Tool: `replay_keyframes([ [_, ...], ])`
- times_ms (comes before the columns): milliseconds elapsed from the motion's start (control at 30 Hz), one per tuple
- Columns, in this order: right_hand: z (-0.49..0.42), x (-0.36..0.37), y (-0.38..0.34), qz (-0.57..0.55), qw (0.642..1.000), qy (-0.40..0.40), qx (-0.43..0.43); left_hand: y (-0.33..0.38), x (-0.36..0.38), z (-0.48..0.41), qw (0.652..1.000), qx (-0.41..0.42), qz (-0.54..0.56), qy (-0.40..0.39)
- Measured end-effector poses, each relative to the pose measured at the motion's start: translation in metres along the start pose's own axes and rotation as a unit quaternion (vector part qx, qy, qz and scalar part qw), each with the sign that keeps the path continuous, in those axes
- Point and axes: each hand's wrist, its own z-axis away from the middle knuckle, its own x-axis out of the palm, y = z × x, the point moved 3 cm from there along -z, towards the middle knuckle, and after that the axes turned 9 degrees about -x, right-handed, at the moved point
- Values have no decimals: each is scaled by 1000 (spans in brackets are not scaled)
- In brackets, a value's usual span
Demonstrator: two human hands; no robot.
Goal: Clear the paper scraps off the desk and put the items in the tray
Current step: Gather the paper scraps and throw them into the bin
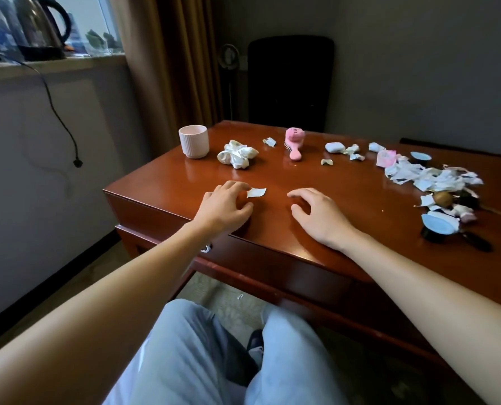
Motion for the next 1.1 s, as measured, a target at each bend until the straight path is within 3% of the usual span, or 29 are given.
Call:
replay_keyframes([
  [167, 2, -16, 24, 15, 1000, 11, 20, 11, 13, -23, 1000, -9, -12, -3],
  [400, 5, -32, 42, 30, 999, 6, 36, 44, 27, -41, 992, 88, 86, -19],
  [567, 10, -53, 55, 70, 997, -18, 28, 87, 37, -54, 987, 142, 74, -30],
  [1100, 11, -140, 128, 85, 989, 68, 102, 187, 79, -82, 972, 217, 45, 75],
])
